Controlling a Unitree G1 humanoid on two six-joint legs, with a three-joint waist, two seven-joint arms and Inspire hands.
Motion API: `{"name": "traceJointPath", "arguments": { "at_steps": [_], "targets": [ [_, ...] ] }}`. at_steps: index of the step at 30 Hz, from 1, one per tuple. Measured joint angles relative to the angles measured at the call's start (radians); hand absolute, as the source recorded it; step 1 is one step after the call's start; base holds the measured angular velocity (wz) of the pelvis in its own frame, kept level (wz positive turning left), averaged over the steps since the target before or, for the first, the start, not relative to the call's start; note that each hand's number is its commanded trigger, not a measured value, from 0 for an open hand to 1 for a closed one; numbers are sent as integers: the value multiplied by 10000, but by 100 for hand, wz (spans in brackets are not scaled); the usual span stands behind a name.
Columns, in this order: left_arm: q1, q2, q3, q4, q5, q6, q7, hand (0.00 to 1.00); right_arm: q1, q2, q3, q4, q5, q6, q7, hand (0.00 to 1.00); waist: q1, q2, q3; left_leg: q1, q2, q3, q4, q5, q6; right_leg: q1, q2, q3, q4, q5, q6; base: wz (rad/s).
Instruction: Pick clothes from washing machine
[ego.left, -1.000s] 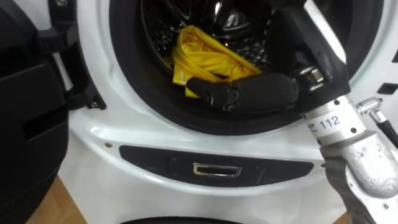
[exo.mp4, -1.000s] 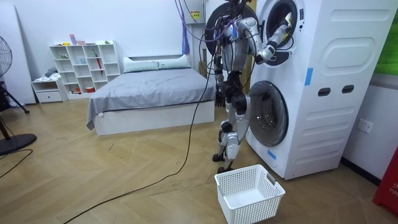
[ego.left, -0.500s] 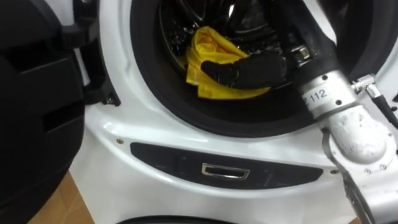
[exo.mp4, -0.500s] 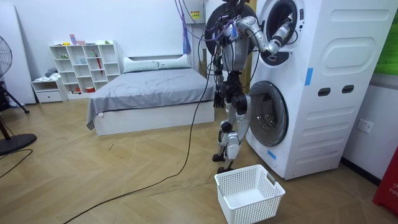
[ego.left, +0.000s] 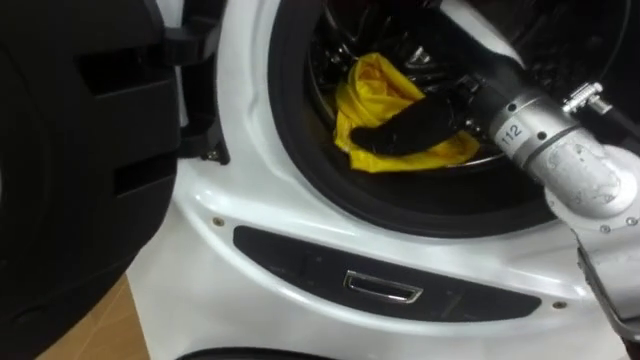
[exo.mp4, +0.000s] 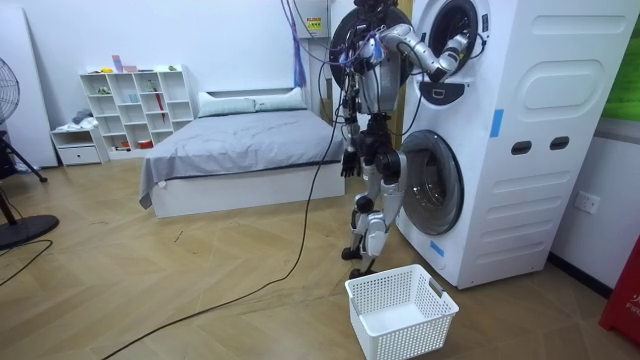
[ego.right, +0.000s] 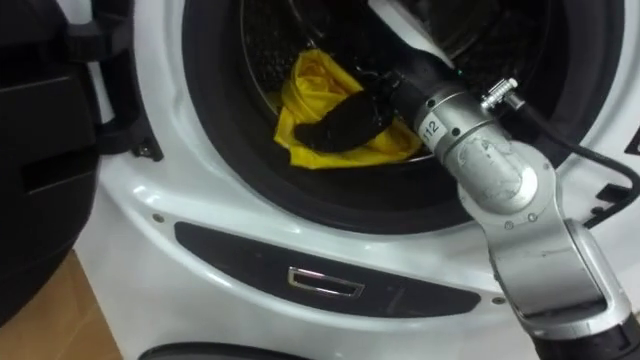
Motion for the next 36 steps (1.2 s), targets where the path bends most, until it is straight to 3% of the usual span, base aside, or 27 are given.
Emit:
{"name": "traceJointPath", "arguments": {
  "at_steps": [7, 13, 23, 24, 25, 36],
  "targets": [
    [-90, 68, 0, -13, 9, 287, -2, 0, 7, -231, 105, -334, -165, 547, 1737, 0, -71, 7, 5, 7, -3, 33, 8, -2, -1, -5, 0, 53, 3, 1, -1, -1],
    [-348, 231, -94, -16, 3, 267, -10, 0, 6, -414, 297, -323, -115, 548, 2980, 0, -123, 9, 6, 5, 2, 6, 9, -1, -1, 7, 13, 43, 6, 2, 0, 0],
    [-426, 313, -194, -58, 0, 229, -19, 0, 287, -592, 275, -685, -462, 537, 3574, 0, -159, -22, 23, 115, 10, 30, -62, -4, 3, 50, 27, 197, 6, 3, 1, 0],
    [-424, 317, -194, -48, 0, 230, -19, 0, 389, -616, 275, -907, -702, 542, 3620, 68, -165, -24, 23, 118, 9, 40, -86, -5, 4, 38, 35, 288, 5, 3, 2, 0],
    [-425, 322, -189, -48, 0, 230, -19, 0, 478, -616, 276, -1135, -977, 545, 3733, 100, -192, -25, 22, 131, 10, 48, -106, -5, 5, 36, 65, 303, 5, 3, 2, -3],
    [-473, 433, -182, -48, 19, -56, 7, 0, 744, -604, -344, -1983, -2494, 542, 3933, 100, -226, -20, 25, 269, -3, 75, -235, -17, 26, 41, 114, 829, 3, 7, 8, 0]
  ]
}}
